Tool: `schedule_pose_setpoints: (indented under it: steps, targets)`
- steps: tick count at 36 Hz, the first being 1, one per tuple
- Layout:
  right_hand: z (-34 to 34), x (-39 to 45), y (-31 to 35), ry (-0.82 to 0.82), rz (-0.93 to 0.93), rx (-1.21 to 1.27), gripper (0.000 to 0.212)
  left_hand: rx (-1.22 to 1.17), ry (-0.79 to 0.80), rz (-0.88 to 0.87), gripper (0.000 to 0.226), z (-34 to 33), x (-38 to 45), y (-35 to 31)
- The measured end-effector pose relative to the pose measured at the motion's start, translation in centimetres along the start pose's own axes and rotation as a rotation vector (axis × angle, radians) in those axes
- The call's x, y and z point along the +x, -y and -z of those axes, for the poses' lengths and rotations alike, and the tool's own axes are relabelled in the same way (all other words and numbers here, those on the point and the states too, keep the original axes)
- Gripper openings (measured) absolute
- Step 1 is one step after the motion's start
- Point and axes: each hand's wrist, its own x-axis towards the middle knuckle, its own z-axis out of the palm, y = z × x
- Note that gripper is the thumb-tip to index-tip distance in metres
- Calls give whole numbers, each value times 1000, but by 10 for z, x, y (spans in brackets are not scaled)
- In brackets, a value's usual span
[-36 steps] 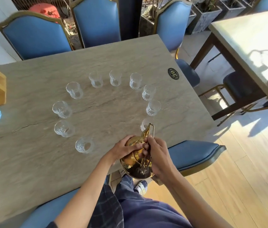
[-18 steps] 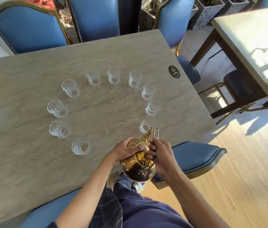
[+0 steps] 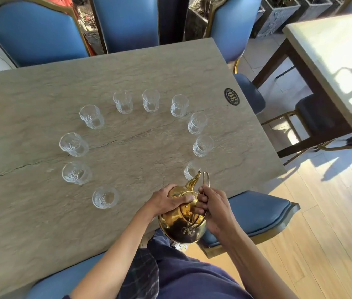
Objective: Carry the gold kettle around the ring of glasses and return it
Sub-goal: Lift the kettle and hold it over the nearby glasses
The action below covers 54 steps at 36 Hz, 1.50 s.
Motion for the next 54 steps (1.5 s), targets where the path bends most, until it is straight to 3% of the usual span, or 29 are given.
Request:
schedule_pose_setpoints:
  steps: [5, 14, 54]
  targets:
    - [1, 0, -2, 11, 9, -37, 27, -3, 4, 2, 132, 0, 0, 1]
    - [2, -5, -5, 21, 18, -64, 22, 1, 8, -27, 117, -2, -7, 2]
    - [-1, -10, -6, -2, 20, -40, 21, -7, -5, -17, 125, -1, -14, -2]
